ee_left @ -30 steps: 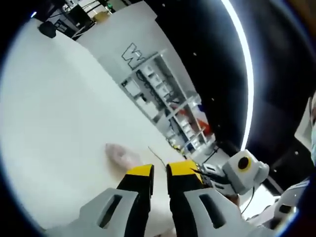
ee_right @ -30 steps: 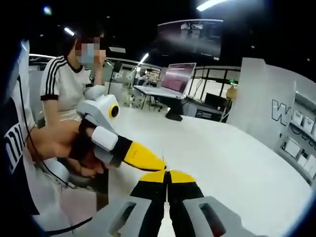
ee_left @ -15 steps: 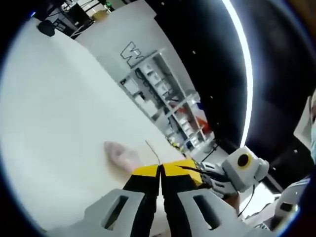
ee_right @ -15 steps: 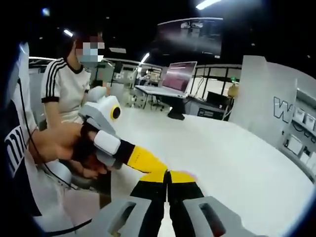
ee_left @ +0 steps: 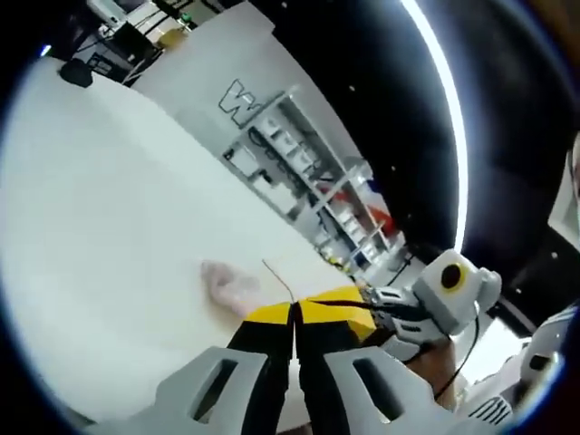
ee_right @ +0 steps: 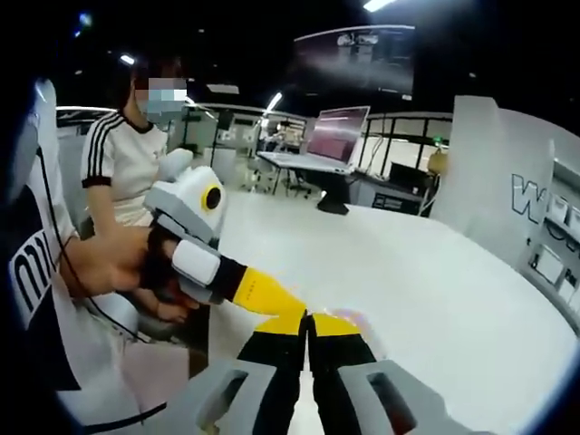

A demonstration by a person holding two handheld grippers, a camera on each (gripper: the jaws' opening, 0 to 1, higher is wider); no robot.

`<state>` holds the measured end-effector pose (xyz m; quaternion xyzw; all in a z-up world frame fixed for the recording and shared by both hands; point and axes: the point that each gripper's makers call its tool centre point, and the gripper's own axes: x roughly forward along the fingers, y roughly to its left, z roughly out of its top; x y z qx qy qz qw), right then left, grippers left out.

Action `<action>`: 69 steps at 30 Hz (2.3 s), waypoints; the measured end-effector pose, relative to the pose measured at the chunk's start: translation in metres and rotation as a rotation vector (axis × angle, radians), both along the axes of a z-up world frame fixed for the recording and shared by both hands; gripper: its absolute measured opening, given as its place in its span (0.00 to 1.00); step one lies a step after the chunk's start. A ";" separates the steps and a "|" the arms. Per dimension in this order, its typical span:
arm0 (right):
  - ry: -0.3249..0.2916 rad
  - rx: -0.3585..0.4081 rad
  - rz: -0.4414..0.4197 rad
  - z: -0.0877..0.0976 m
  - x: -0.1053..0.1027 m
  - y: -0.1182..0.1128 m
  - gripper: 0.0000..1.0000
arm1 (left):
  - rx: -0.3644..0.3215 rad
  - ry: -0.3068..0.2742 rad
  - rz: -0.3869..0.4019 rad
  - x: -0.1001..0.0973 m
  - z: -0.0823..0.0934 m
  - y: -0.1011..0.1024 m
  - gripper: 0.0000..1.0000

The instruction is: Open the resealable bag by pulling the two sides of the seal apart until the entire bag opening is separated and visibly accessible.

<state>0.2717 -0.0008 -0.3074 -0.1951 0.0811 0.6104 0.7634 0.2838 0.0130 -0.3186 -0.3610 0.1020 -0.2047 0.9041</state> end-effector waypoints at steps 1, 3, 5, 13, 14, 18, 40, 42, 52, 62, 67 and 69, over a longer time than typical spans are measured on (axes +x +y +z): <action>-0.001 -0.001 0.001 0.000 0.000 0.000 0.00 | 0.003 0.000 0.003 0.000 0.000 0.001 0.00; 0.001 -0.004 0.004 0.000 0.000 0.000 0.00 | 0.001 0.002 0.002 0.000 -0.001 0.003 0.00; 0.006 -0.008 0.014 0.000 -0.001 0.000 0.01 | 0.001 0.003 0.002 0.000 -0.001 0.002 0.00; 0.048 -0.024 0.047 -0.005 -0.003 0.002 0.00 | 0.021 -0.001 -0.010 -0.003 -0.001 -0.001 0.00; 0.058 -0.024 0.049 -0.006 -0.002 0.002 0.00 | 0.032 -0.001 -0.011 -0.004 -0.001 -0.001 0.00; 0.104 -0.024 0.067 -0.007 -0.002 0.002 0.00 | 0.056 -0.005 -0.012 -0.005 -0.002 -0.002 0.00; -0.073 -0.115 -0.031 -0.009 0.000 0.004 0.00 | 0.158 0.032 0.014 -0.003 -0.007 -0.001 0.00; -0.075 -0.111 -0.031 -0.008 0.000 0.003 0.00 | 0.161 0.033 0.014 -0.004 -0.008 -0.001 0.00; -0.090 -0.087 -0.041 0.002 0.005 0.000 0.00 | 0.166 0.052 0.002 -0.006 -0.015 -0.002 0.00; -0.204 -0.089 -0.018 0.002 0.005 -0.001 0.01 | 0.172 0.051 -0.024 -0.007 -0.014 -0.006 0.00; -0.170 -0.126 0.001 -0.010 0.000 -0.001 0.07 | 0.182 0.051 -0.029 -0.008 -0.014 -0.006 0.00; -0.165 -0.137 0.004 -0.013 -0.001 -0.001 0.06 | 0.184 0.050 -0.032 -0.010 -0.014 -0.007 0.00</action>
